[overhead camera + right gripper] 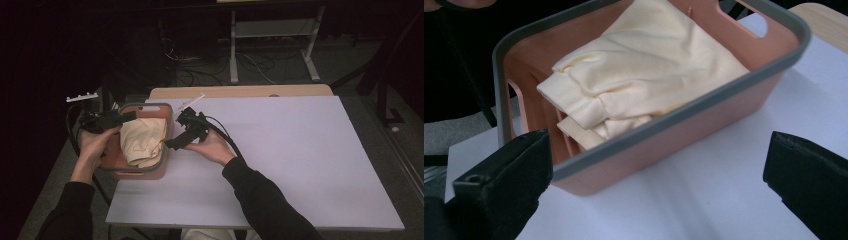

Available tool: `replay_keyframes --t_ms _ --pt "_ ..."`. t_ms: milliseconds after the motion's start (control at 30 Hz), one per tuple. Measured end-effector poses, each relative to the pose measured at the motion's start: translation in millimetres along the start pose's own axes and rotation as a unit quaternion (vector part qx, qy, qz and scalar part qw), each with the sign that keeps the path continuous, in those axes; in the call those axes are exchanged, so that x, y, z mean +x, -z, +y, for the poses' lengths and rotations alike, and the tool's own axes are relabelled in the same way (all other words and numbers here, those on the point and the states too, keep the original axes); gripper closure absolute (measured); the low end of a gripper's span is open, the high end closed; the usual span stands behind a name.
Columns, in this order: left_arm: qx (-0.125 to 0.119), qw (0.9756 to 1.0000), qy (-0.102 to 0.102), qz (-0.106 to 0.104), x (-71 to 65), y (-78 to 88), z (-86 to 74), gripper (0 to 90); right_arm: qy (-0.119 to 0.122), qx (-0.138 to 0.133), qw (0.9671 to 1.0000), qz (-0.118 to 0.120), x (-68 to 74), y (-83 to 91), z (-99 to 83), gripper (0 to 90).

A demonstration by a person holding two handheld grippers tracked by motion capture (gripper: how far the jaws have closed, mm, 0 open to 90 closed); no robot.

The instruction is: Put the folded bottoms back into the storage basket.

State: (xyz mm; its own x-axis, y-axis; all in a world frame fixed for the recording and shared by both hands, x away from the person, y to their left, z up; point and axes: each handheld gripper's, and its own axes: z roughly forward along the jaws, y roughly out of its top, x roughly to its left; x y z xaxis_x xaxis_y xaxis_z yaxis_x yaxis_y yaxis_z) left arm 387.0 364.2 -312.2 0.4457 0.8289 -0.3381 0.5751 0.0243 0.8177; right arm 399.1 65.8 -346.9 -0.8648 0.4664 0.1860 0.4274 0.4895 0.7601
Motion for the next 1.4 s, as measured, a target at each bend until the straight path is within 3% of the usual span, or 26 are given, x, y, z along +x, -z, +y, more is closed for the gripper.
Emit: replay_keyframes --t_ms 633,1100,1400 --pt "-0.028 0.9989 -0.035 -0.011 -34.3 3.2 -11.9 0.0 -0.005 -0.001 1.0 -0.006 -15.8 37.0 -23.2 0.0" --pt "-0.051 0.9969 -0.057 -0.018 -58.9 5.9 -23.1 0.0 -0.018 -0.016 0.9996 -0.014 -27.1 63.4 -45.4 0.0" --pt "-0.054 0.9947 -0.083 -0.027 -79.7 2.3 -33.9 0.0 -0.022 -0.024 0.9992 -0.023 -32.8 84.3 -61.6 0.0"
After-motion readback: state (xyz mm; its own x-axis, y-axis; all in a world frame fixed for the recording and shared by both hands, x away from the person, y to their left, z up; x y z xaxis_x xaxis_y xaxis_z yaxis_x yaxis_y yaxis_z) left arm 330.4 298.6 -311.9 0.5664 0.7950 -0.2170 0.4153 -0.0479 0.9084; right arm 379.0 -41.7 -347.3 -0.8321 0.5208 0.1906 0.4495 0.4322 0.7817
